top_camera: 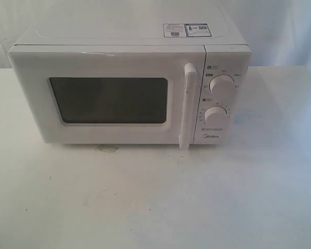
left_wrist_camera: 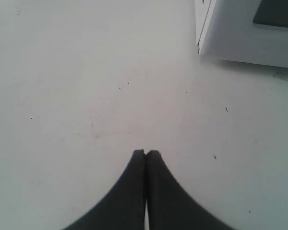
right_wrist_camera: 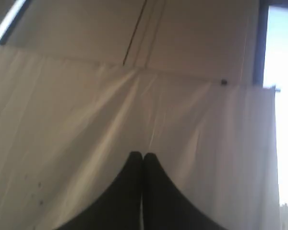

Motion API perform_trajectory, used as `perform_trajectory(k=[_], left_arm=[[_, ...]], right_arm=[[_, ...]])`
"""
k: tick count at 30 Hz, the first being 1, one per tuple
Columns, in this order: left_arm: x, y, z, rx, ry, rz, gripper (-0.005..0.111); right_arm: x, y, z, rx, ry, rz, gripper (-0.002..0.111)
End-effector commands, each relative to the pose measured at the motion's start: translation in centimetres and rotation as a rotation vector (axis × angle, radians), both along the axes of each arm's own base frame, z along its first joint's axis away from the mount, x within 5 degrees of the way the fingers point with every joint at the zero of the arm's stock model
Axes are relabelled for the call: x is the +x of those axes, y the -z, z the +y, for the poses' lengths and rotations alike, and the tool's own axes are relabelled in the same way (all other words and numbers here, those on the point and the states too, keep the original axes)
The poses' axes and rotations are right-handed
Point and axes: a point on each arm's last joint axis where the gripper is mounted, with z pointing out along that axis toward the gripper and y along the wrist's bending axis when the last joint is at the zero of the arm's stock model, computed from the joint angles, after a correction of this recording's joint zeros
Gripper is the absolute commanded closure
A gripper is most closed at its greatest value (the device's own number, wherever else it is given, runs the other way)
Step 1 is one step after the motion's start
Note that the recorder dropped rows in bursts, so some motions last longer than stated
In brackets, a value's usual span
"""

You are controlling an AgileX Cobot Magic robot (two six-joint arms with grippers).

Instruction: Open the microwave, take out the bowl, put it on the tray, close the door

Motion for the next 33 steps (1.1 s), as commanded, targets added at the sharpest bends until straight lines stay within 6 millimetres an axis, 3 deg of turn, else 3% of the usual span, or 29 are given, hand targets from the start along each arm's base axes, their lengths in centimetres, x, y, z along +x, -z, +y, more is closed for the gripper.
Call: perform_trajectory(k=[1, 6, 20, 26, 29, 32, 33], left_arm=[[0.0, 0.1, 0.0, -0.010, -0.003, -0.001, 0.107], [0.0, 0.1, 0.0, -0.010, -0.003, -0.001, 0.107], [0.0, 0.1, 0.0, -0.010, -0.003, -0.001, 0.107], [0.0, 0.1, 0.0, -0.010, -0.003, -0.001, 0.107], [0.0, 0.1, 0.0, -0.010, -0.003, -0.001, 0.107], [0.0, 0.1, 0.0, -0.010, -0.003, -0.001, 0.107], [0.0, 0.1, 0.0, -0.010, -0.003, -0.001, 0.107]], right_arm=[[4.5, 0.3, -1.0, 0.138, 0.028, 0.339, 0.108], [7.8, 1.9, -1.3, 0.183, 0.021, 0.485, 0.108], [8.5, 2.0, -1.2, 0.230, -0.017, 0.487, 0.108], [11.2, 3.1, -1.2, 0.255, -0.054, 0.540, 0.108], [13.3, 4.4, -0.9, 0.359, -0.142, 0.604, 0.108], [14.9, 5.8, 0.9, 0.251, -0.327, 0.664, 0.108], [15.3, 6.3, 2.1, 0.184, -0.459, 0.692, 0.108]])
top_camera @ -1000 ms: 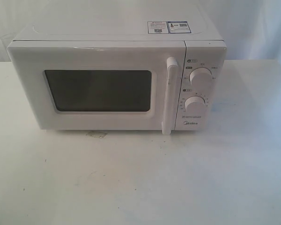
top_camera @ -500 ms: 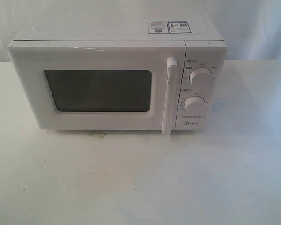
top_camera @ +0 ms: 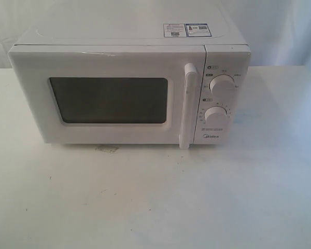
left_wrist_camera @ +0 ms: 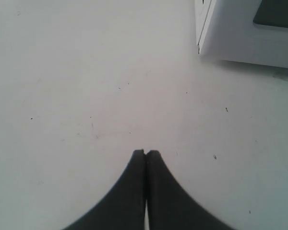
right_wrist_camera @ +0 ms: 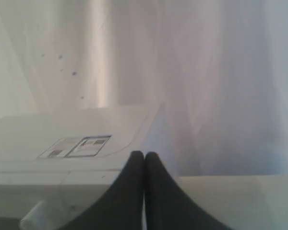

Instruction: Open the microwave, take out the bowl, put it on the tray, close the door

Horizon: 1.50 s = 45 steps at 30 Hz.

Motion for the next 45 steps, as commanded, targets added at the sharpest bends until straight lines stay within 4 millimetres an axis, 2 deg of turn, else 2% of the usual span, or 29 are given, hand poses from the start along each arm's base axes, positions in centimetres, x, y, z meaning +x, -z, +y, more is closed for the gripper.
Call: perform_trajectory(k=[1, 4, 6, 8, 9, 13, 17, 19, 20, 22, 23, 24, 32, 40, 45], left_arm=[[0.0, 0.1, 0.0, -0.010, -0.003, -0.001, 0.107], [0.0, 0.1, 0.0, -0.010, -0.003, -0.001, 0.107], [0.0, 0.1, 0.0, -0.010, -0.003, -0.001, 0.107], [0.0, 0.1, 0.0, -0.010, -0.003, -0.001, 0.107], [0.0, 0.1, 0.0, -0.010, -0.003, -0.001, 0.107], [0.0, 0.1, 0.0, -0.010, -0.003, -0.001, 0.107], [0.0, 0.1, 0.0, -0.010, -0.003, -0.001, 0.107], [0.0, 0.1, 0.0, -0.010, -0.003, -0.001, 0.107], [0.0, 0.1, 0.0, -0.010, -0.003, -0.001, 0.107], [0.0, 0.1, 0.0, -0.010, -0.003, -0.001, 0.107], [0.0, 0.1, 0.0, -0.010, -0.003, -0.001, 0.107], [0.0, 0.1, 0.0, -0.010, -0.003, -0.001, 0.107], [0.0, 0.1, 0.0, -0.010, -0.003, -0.001, 0.107], [0.0, 0.1, 0.0, -0.010, -0.003, -0.001, 0.107], [0.0, 0.1, 0.0, -0.010, -0.003, -0.001, 0.107]], right_arm=[[1.9, 1.8, 3.5, -0.034, -0.437, 0.021, 0.108], [2.7, 3.5, 5.4, -0.083, -0.762, 0.153, 0.108], [3.5, 4.5, 5.7, -0.074, -0.832, 0.286, 0.108], [4.7, 5.2, 5.3, -0.029, -0.780, 0.408, 0.108], [5.5, 5.7, 4.7, -0.071, -0.705, 0.458, 0.108], [6.1, 5.6, 4.5, -0.338, -0.743, 0.444, 0.108], [7.0, 5.2, 4.6, -0.372, -0.662, 0.434, 0.108], [7.3, 5.1, 4.9, -0.403, -0.644, 0.429, 0.099], [7.3, 5.0, 5.1, -0.417, -0.652, 0.416, 0.090], [7.6, 4.7, 5.4, -0.434, -0.645, 0.391, 0.063], [7.9, 4.6, 5.6, -0.435, -0.635, 0.376, 0.054], [8.1, 4.6, 5.7, -0.449, -0.629, 0.361, 0.050], [9.5, 6.1, 7.4, -0.514, -0.672, 0.283, 0.049], [11.5, 7.6, 7.6, -0.411, -0.632, 0.290, 0.049], [13.3, 7.5, 8.7, -0.377, -0.695, 0.248, 0.049]])
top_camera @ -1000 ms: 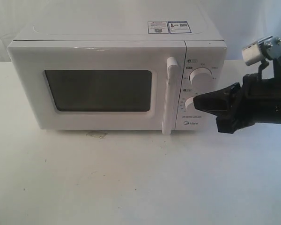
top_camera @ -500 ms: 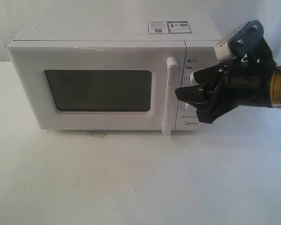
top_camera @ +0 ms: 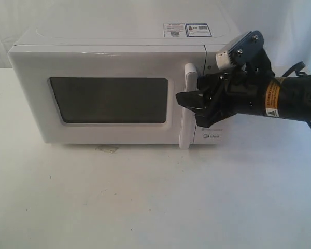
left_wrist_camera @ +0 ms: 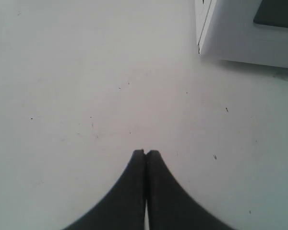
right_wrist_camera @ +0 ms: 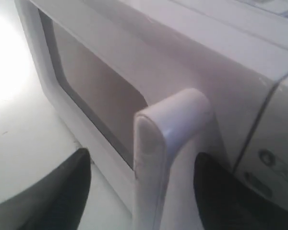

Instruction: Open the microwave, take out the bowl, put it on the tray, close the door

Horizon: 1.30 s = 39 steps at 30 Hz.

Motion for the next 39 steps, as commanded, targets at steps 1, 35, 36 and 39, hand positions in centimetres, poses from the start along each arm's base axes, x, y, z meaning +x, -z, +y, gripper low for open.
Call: perform_trajectory(k=[1, 35, 36, 39], left_arm=[[0.0, 0.1, 0.0, -0.010, -0.003, -0.001, 0.107], [0.0, 0.1, 0.0, -0.010, -0.003, -0.001, 0.107], [0.0, 0.1, 0.0, -0.010, -0.003, -0.001, 0.107], [0.0, 0.1, 0.0, -0.010, -0.003, -0.001, 0.107]], right_arm=[[1.0, -0.2, 1.0, 0.026, -0.043, -0.016, 0.049], [-0.6, 1.7, 3.3, -0.165, -0.419, -0.004, 0.108], [-0.5, 1.7, 3.2, -0.168, -0.399, 0.009, 0.108], [-0.5, 1.7, 3.2, -0.159, -0.393, 0.021, 0.108]])
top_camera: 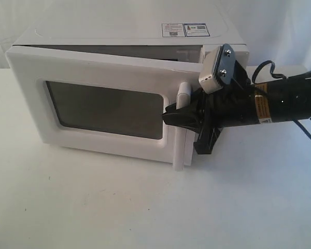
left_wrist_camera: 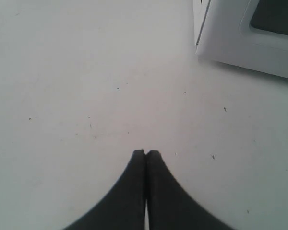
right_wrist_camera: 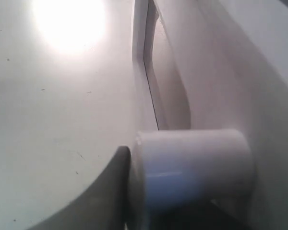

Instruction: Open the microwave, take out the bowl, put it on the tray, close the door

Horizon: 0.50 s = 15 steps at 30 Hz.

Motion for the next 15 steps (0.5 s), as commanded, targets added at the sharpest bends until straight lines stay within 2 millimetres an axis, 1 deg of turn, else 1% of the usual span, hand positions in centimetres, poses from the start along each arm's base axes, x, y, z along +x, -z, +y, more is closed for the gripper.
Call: perform_trajectory(k=[1, 4, 9, 13, 15], left_arm=[[0.0, 0.1, 0.0, -0.010, -0.003, -0.001, 0.107], [0.0, 0.1, 0.0, -0.010, -0.003, -0.001, 0.107], [0.0, 0.1, 0.0, -0.010, -0.003, -0.001, 0.107], [0.0, 0.1, 0.0, -0.010, -0.003, -0.001, 0.107], [0.0, 0.1, 0.0, -0.010, -0.003, -0.001, 0.107]], right_arm=[[0.1, 0.8, 0.4, -0.065, -0.022, -0.008, 0.108], [0.2, 0.8, 0.4, -0.042, 0.012, 0.049, 0.108], [0.6, 0.7, -0.4, -0.089, 0.143, 0.089, 0.108], [0.2, -0.3, -0.4, -0.076, 0.145, 0.073, 0.108], [-0.1, -1.0, -0.3, -0.062, 0.131, 0.059, 0.106]])
